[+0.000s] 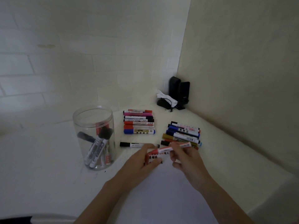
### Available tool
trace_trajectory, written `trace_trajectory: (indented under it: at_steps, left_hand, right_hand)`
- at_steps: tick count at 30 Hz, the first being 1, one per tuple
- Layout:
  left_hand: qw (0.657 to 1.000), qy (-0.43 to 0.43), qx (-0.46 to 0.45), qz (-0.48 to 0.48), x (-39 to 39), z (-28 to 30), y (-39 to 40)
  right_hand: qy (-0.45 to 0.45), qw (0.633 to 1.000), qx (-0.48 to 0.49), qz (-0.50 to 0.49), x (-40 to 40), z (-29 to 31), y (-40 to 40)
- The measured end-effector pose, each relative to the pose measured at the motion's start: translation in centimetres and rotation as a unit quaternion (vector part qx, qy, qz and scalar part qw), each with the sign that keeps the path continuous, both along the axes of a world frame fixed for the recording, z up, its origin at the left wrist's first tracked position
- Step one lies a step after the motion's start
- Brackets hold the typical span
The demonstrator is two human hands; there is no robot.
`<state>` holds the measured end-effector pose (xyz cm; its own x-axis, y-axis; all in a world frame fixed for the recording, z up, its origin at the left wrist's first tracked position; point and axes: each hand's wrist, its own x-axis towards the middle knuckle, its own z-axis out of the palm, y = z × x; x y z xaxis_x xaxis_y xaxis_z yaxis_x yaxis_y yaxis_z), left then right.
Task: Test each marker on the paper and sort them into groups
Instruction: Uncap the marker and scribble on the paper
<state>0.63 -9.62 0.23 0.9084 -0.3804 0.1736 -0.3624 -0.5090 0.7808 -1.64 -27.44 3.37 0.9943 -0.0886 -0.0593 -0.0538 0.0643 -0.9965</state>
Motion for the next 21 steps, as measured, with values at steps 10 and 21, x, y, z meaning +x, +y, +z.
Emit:
trace_trajectory:
  at_steps: [10, 21]
  left_hand:
    - [0.968, -0.1, 0.228, 0.03, 2.7, -2.0, 0.5]
    - [0.955, -0.125, 0.261, 0.055, 2.9, -3.0, 0.5]
  right_hand:
    - [0.031, 0.996, -0.035, -0.082, 1.6, -1.3, -2.2]
    - [-0.05, 0.972, -0.191, -0.129, 1.7, -4.3, -1.2]
